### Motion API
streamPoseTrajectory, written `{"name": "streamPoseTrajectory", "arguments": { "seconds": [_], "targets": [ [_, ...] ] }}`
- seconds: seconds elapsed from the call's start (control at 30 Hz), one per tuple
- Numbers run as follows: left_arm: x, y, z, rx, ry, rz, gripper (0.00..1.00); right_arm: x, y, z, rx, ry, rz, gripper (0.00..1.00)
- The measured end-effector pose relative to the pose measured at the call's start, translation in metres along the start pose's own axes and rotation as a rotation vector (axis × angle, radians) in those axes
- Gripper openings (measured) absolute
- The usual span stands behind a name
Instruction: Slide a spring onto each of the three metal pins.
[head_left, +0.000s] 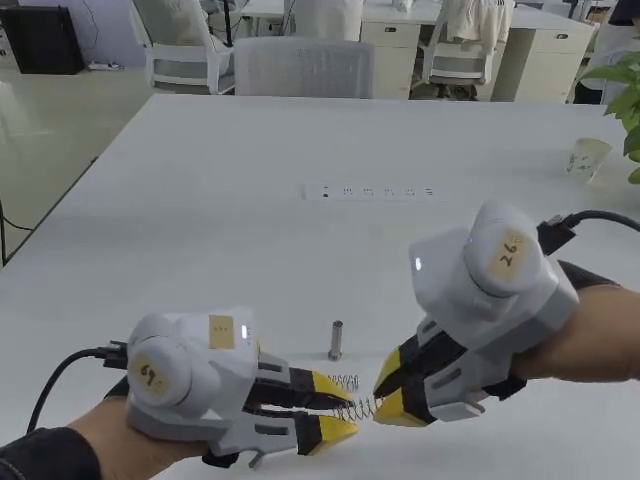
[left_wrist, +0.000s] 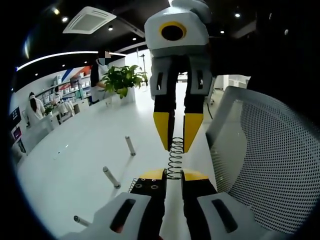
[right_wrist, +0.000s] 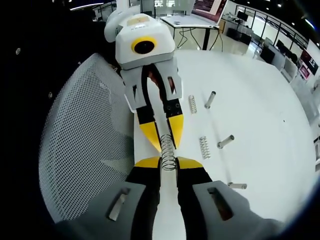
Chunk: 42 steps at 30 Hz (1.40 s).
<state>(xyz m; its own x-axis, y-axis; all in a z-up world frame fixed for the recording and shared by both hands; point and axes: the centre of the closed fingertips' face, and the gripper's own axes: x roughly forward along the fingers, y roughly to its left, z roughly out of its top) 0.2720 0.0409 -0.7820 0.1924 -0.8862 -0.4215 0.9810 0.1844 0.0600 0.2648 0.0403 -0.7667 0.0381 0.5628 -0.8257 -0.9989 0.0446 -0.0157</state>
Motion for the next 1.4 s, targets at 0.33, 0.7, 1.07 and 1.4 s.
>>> {"name": "streamPoseTrajectory", "arguments": {
  "seconds": [0.33,0.7,1.07,1.4],
  "targets": [
    [0.001,0.001,0.0,0.002,-0.003,0.003,0.08,-0.004,0.001,0.016,-0.033,-0.022,-0.015,0.13],
    [0.001,0.0,0.001,0.006,-0.013,-0.003,0.08,-0.004,0.0,0.022,-0.03,-0.045,-0.018,0.14],
    [0.0,-0.001,0.01,0.008,-0.038,-0.002,0.08,0.003,0.0,0.018,0.004,-0.052,0.001,0.17],
    [-0.002,0.002,0.018,-0.019,-0.08,0.002,0.08,0.002,-0.001,0.019,0.02,-0.07,0.003,0.14]
  ]
}}
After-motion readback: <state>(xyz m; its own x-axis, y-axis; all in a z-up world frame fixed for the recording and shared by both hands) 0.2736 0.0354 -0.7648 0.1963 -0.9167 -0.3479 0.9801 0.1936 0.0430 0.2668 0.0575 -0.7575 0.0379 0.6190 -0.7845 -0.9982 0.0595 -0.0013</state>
